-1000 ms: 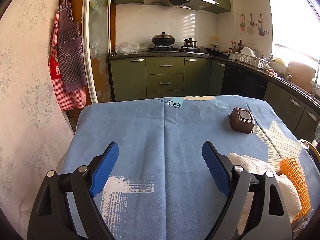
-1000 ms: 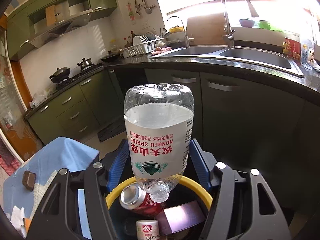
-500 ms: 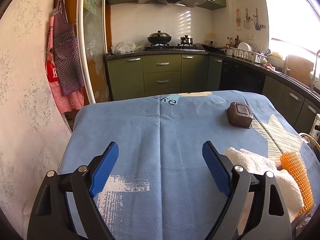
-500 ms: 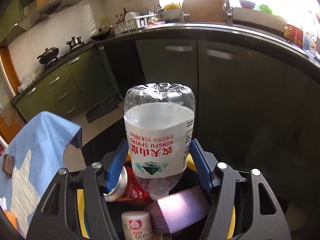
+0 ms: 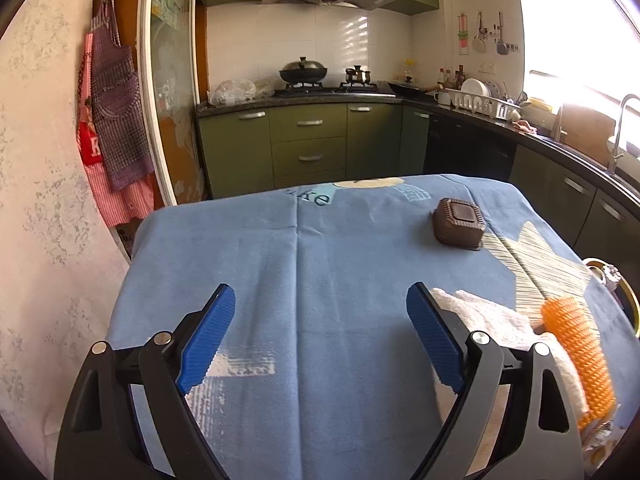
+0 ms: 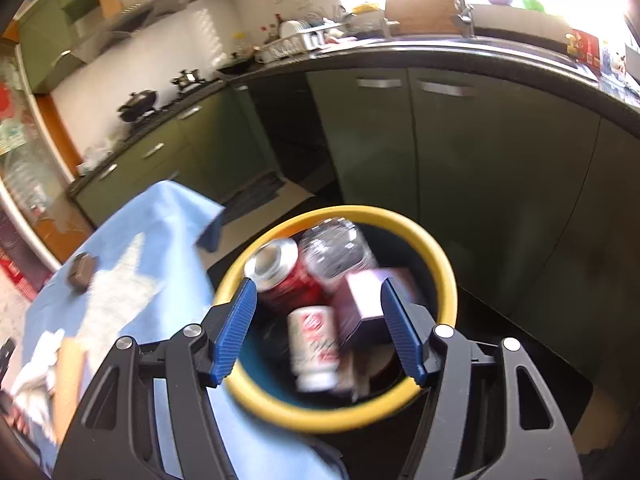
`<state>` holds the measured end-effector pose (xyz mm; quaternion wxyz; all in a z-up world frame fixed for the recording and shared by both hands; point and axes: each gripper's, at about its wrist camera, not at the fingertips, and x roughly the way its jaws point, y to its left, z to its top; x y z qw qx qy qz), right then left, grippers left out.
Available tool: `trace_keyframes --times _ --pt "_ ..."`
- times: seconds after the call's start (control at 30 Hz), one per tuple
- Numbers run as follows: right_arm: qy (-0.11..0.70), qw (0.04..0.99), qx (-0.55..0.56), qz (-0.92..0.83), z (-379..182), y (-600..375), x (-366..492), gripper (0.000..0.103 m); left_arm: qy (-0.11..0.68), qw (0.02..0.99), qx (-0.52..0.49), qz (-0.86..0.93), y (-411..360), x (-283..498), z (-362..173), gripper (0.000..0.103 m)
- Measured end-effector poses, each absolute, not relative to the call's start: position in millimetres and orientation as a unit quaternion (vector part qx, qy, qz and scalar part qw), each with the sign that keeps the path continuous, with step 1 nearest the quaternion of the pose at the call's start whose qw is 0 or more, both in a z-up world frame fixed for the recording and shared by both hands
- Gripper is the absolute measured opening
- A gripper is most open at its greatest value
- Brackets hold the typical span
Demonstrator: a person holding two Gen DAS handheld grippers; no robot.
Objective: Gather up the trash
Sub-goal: 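Reach the left tool to the white paper towel and grasp it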
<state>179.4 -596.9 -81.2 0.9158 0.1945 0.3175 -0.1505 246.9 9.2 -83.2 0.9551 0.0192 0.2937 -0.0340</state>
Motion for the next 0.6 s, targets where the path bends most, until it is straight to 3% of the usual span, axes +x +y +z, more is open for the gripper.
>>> trace_keyframes --times 0.3,0.6 --pt "0.307 0.927 0.192 -0.094 -69.1 -562.1 159.4 0.065 0.382 0.916 -0.018 -0.124 -29.4 224.4 -71.0 0.089" --pt "0.306 0.928 0.209 -0.041 -76.4 -550.2 159.6 0.065 0.407 0.901 0.046 -0.144 -82.7 193.7 -86.9 0.091"
